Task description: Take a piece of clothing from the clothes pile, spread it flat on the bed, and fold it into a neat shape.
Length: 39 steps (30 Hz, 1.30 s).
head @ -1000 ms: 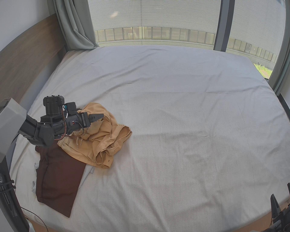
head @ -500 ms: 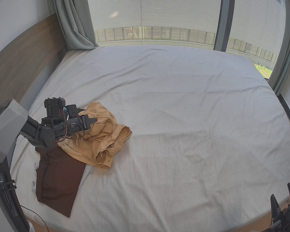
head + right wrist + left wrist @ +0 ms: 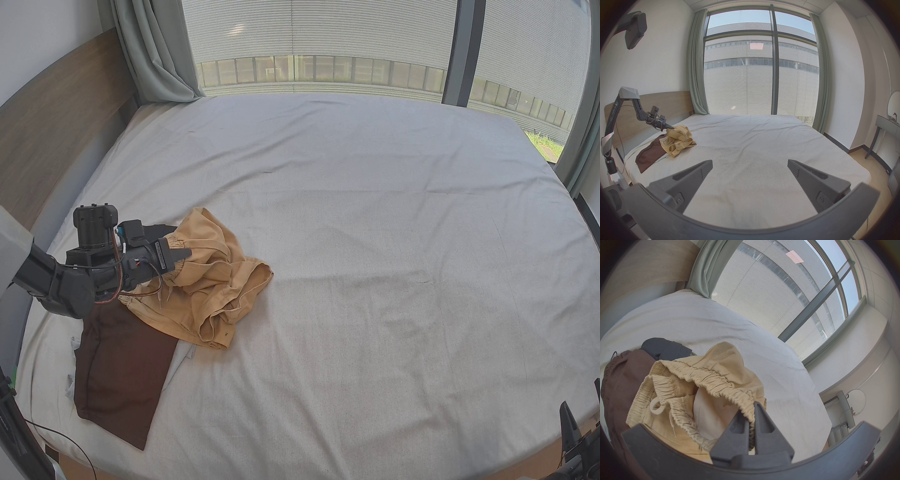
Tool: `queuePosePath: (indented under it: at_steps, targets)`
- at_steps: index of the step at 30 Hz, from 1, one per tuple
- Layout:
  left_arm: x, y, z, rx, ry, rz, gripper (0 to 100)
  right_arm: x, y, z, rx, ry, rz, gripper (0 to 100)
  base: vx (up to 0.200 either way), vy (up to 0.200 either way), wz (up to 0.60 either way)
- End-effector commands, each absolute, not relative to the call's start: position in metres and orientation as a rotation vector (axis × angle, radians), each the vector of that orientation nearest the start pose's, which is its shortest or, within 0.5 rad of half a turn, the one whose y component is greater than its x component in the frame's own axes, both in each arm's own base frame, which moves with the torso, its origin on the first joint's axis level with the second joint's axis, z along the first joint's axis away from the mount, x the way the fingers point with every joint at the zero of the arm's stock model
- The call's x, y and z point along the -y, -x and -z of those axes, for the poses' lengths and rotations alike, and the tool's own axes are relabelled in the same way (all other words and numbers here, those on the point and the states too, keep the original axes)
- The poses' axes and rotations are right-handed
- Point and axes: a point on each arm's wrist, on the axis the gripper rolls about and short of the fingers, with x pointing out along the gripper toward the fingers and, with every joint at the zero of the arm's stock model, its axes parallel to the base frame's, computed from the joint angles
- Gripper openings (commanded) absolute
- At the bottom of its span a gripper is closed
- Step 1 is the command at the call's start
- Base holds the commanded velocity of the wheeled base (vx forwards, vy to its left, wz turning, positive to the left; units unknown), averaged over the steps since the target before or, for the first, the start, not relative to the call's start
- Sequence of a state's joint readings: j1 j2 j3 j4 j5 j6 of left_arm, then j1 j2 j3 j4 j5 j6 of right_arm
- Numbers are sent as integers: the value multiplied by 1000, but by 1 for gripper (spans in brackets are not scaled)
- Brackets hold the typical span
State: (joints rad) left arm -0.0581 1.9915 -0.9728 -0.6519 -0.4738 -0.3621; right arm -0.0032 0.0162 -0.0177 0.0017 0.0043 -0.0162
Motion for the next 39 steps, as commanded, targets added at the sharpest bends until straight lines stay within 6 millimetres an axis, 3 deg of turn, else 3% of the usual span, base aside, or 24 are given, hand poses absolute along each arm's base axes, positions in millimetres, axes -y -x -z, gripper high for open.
queuePosePath:
  at_steps: [1, 22, 29, 39]
  targets:
    - [30, -354, -142, -419, 425, 461, 0, 0, 22, -76, -8, 17, -2, 100, 0, 0, 0]
    - [32, -321, -157, -354, 408, 486, 0, 0, 22, -76, -6, 15, 0, 100, 0, 0, 0]
    - [46, -298, -169, -334, 477, 525, 0, 0, 22, -76, -8, 17, 0, 100, 0, 0, 0]
    - [69, -281, -182, -257, 506, 535, 0, 0, 22, -76, -6, 15, 0, 100, 0, 0, 0]
